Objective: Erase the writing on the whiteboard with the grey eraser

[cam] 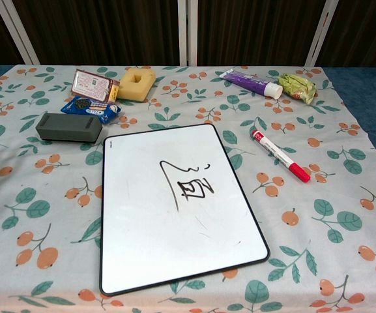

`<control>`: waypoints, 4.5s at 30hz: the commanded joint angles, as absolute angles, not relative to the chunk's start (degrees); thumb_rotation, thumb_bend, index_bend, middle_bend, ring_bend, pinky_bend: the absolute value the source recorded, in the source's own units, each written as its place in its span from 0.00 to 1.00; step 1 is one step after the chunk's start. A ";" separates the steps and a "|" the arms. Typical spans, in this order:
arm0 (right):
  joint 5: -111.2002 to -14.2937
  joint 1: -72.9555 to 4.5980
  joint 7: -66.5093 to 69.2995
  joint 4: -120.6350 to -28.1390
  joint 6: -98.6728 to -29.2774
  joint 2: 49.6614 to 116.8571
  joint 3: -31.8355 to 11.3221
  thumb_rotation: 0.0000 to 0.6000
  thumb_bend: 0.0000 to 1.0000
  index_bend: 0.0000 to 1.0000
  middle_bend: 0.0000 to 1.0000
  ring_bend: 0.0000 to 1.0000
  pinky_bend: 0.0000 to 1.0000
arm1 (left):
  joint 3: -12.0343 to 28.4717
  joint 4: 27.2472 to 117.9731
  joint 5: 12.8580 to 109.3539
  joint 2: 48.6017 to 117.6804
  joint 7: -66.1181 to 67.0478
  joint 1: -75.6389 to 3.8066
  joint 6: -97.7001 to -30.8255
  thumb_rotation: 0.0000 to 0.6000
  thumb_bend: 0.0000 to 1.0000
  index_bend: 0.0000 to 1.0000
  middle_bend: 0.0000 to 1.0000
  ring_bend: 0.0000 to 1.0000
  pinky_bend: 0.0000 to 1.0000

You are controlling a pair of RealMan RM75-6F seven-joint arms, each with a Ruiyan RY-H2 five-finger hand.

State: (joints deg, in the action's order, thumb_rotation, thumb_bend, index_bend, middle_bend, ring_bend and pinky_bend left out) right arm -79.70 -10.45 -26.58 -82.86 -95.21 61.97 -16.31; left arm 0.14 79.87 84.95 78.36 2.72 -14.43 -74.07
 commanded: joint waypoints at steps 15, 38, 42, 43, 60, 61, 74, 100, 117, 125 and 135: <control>-79.39 -10.35 -25.87 -83.96 -95.33 61.18 -16.38 1.00 0.37 0.00 0.00 0.00 0.00 | 2.17 81.90 86.88 77.64 5.00 -17.86 -72.94 0.57 0.18 0.05 0.04 0.03 0.12; -77.88 -9.15 -24.78 -85.13 -95.86 59.29 -16.58 1.00 0.37 0.00 0.00 0.00 0.00 | 10.85 71.79 70.71 88.73 11.74 -36.57 -49.34 1.00 0.30 0.23 0.23 0.12 0.20; -77.83 -9.20 -24.56 -85.07 -95.81 59.31 -16.59 1.00 0.37 0.00 0.00 0.00 0.00 | 10.58 71.14 69.51 89.05 12.43 -36.61 -49.80 1.00 0.31 0.27 0.25 0.12 0.20; -77.81 -9.23 -24.54 -85.06 -95.74 59.33 -16.58 1.00 0.37 0.00 0.00 0.00 0.00 | 10.53 71.10 69.38 89.08 12.55 -36.62 -49.97 1.00 0.31 0.28 0.26 0.12 0.20; -77.15 -9.30 -24.24 -84.61 -95.43 59.65 -16.58 1.00 0.37 0.00 0.00 0.00 0.00 | 9.67 69.62 67.06 90.11 14.08 -38.12 -49.55 1.00 0.31 0.33 0.31 0.13 0.20; -77.10 -9.29 -24.15 -84.54 -95.40 59.66 -16.57 1.00 0.37 0.00 0.00 0.00 0.00 | 9.64 69.55 66.85 90.21 14.18 -38.18 -49.54 1.00 0.32 0.34 0.32 0.13 0.20; -76.73 -9.13 -23.28 -83.39 -95.20 60.06 -16.40 1.00 0.37 0.00 0.00 0.00 0.00 | 9.31 69.26 66.17 90.68 14.82 -38.07 -51.57 1.00 0.41 0.46 0.45 0.22 0.22; -75.51 -8.24 -20.85 -80.66 -94.70 61.08 -15.93 1.00 0.37 0.00 0.00 0.00 0.00 | 2.94 92.25 81.26 90.35 22.00 -37.35 -61.08 1.00 0.42 0.55 0.58 0.47 0.30; -75.11 -7.89 -18.75 -78.12 -93.92 62.26 -15.55 1.00 0.37 0.00 0.00 0.00 0.00 | -2.39 92.04 87.20 98.87 28.59 -36.88 -60.87 1.00 0.42 0.57 0.59 0.50 0.29; -75.18 -7.92 -18.57 -77.85 -93.80 62.54 -15.52 1.00 0.37 0.00 0.00 0.00 0.00 | -2.05 88.71 86.45 102.13 31.38 -36.97 -59.47 1.00 0.43 0.57 0.59 0.50 0.29; -75.24 -7.92 -18.52 -78.03 -93.71 62.51 -15.56 1.00 0.37 0.00 0.00 0.00 0.00 | 0.91 84.71 82.71 104.26 32.77 -38.07 -56.79 1.00 0.43 0.58 0.60 0.51 0.29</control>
State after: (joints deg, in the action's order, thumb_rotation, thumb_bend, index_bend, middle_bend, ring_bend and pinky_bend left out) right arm -75.24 -7.91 -18.52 -78.03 -93.71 62.50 -15.56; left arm 0.45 85.16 83.11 104.08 32.71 -37.74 -57.18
